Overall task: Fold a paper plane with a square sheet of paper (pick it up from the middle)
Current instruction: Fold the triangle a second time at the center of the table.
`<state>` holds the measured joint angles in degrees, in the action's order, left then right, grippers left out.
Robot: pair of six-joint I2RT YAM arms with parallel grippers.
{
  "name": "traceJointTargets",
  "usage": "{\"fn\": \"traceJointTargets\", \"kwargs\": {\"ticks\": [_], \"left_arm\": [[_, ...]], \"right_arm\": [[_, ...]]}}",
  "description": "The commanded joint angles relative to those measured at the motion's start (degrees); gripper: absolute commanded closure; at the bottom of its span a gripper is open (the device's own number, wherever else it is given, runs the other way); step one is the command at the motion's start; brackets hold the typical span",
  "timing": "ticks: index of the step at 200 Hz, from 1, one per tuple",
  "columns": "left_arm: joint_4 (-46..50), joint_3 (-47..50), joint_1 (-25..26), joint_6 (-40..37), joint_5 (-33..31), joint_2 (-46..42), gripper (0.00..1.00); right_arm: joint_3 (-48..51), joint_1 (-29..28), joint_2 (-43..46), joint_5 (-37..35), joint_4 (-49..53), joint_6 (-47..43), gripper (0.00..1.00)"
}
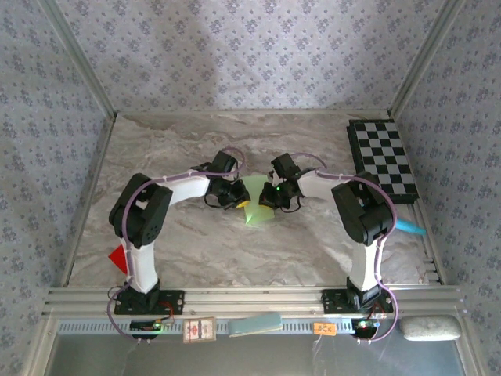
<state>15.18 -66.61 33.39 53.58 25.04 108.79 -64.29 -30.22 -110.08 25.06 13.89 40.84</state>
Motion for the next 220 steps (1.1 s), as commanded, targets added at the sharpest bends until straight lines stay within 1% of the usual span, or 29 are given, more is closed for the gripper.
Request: {"fn": "traceJointTargets", "kwargs": {"ticks": [1, 34, 90, 156, 220], "left_arm": [[-0.52, 0.79, 1.12, 0.42, 1.48, -4.80, 0.85], [0.18, 2.51, 3.48, 0.82, 1.08, -6.66, 0.84], [0.70, 4.52, 6.30, 0.95, 1.34, -5.27, 0.87], [-0.93, 5.83, 6.52, 0.92, 1.66, -2.47, 0.88], [-1.18, 6.96, 6.49, 0.03, 1.60, -1.58, 0.90]], "right_arm": [[1.87, 0.62, -2.92, -4.21, 3.71, -0.61, 0.93], [1.75, 0.69, -3.25, -4.67, 4.13, -0.28, 0.93], [1.36, 0.68, -3.87, -4.41, 4.27, 0.03, 0.93], [1.40, 0.66, -3.74, -4.32, 4.48, -0.06, 0.93], [1.46, 0.69, -4.00, -5.02, 5.27, -0.17, 0.93]]}}
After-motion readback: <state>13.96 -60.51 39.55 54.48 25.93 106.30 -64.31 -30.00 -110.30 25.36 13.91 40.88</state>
